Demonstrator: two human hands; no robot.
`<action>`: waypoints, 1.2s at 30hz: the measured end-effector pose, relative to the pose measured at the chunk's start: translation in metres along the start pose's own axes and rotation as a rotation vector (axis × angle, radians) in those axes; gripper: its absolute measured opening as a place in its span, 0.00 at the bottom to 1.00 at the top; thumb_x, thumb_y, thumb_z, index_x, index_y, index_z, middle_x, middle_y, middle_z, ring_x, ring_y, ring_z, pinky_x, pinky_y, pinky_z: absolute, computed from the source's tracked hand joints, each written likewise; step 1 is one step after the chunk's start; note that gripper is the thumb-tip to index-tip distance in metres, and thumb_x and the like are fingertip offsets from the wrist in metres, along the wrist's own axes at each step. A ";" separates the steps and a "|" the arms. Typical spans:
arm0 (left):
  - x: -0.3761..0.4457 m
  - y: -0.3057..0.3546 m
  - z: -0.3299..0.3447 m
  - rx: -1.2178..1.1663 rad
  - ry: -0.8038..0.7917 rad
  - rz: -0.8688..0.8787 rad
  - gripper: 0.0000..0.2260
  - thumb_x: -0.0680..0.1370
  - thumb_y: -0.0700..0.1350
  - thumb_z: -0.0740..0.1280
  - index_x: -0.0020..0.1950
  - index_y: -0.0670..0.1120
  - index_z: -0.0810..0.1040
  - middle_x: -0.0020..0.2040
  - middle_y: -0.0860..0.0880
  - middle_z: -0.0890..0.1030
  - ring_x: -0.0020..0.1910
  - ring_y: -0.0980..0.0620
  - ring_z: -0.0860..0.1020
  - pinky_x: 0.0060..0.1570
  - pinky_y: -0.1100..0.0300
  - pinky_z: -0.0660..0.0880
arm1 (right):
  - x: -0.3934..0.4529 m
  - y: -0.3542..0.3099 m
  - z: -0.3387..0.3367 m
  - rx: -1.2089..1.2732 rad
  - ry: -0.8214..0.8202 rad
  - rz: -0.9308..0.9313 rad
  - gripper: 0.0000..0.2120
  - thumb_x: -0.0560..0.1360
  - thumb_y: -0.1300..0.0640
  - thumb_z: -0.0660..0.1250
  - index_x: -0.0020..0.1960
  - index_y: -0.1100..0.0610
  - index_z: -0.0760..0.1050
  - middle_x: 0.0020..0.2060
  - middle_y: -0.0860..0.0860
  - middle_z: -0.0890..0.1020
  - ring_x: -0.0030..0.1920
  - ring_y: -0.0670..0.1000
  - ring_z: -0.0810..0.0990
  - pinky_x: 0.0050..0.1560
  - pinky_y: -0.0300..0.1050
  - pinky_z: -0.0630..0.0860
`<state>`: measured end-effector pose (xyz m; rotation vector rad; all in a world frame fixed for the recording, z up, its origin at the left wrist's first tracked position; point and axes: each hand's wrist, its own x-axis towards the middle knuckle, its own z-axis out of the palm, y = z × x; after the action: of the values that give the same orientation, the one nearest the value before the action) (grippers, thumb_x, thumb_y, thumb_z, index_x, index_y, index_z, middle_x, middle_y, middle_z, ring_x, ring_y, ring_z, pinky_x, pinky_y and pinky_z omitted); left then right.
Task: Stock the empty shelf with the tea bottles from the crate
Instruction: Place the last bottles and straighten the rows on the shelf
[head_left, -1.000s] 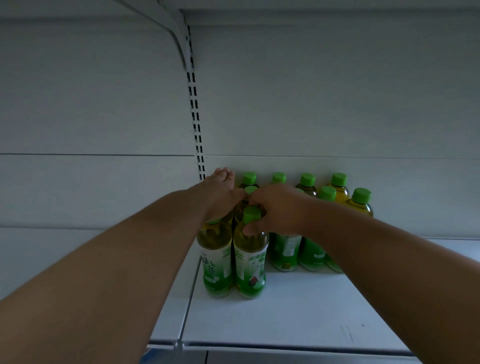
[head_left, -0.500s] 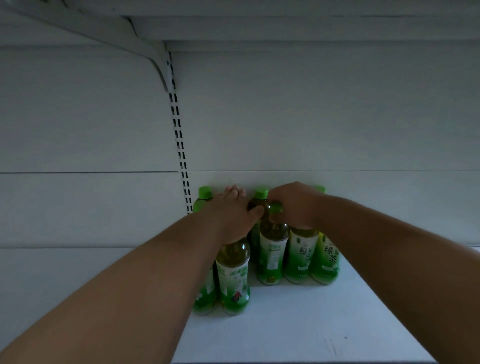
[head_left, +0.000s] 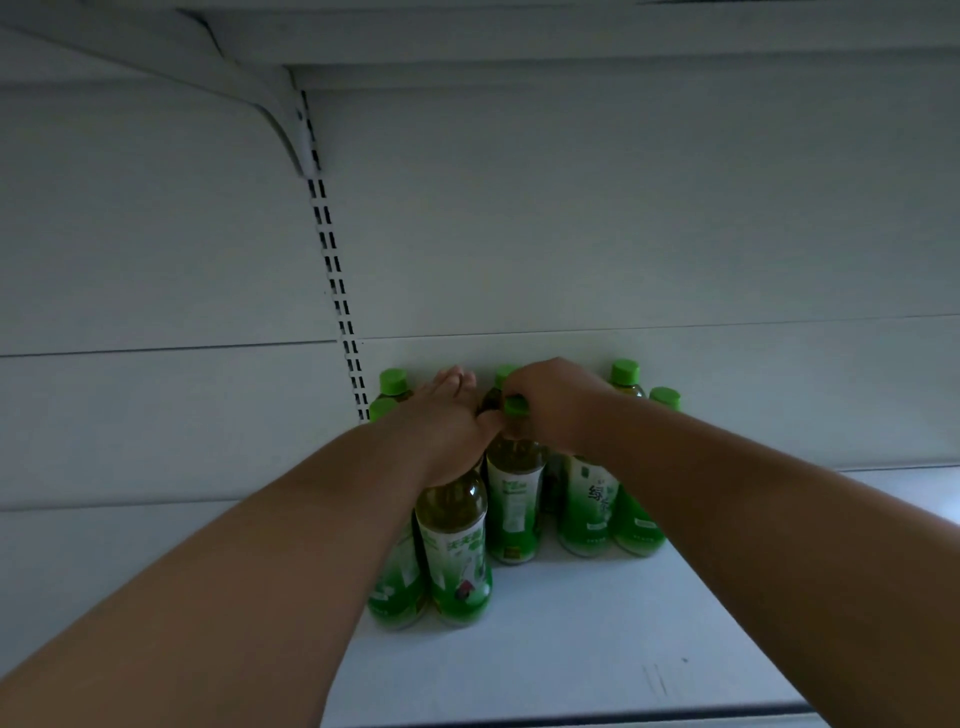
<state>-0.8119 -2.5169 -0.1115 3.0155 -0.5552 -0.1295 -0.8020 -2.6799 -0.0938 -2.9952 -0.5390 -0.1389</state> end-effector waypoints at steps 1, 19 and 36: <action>0.000 0.000 -0.001 -0.024 0.002 -0.010 0.31 0.84 0.59 0.45 0.82 0.43 0.47 0.82 0.44 0.41 0.80 0.49 0.40 0.78 0.49 0.46 | -0.001 0.001 0.001 0.016 -0.002 0.010 0.08 0.76 0.47 0.71 0.48 0.49 0.74 0.42 0.49 0.76 0.45 0.51 0.75 0.43 0.44 0.68; 0.034 0.048 -0.019 0.100 -0.064 0.066 0.52 0.74 0.63 0.70 0.81 0.46 0.36 0.81 0.47 0.36 0.80 0.48 0.39 0.76 0.49 0.45 | -0.034 0.075 -0.019 0.043 -0.114 0.107 0.24 0.75 0.48 0.72 0.69 0.48 0.73 0.61 0.51 0.79 0.59 0.54 0.77 0.53 0.47 0.73; 0.040 0.048 -0.009 0.122 -0.069 0.052 0.56 0.71 0.59 0.75 0.80 0.43 0.36 0.80 0.46 0.34 0.79 0.50 0.37 0.77 0.50 0.46 | -0.025 0.064 -0.009 0.035 -0.044 0.046 0.24 0.74 0.46 0.74 0.67 0.52 0.76 0.57 0.52 0.81 0.58 0.55 0.78 0.50 0.45 0.71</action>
<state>-0.7905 -2.5754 -0.1014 3.1210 -0.6715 -0.2045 -0.8037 -2.7488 -0.0925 -2.9803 -0.4711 -0.0596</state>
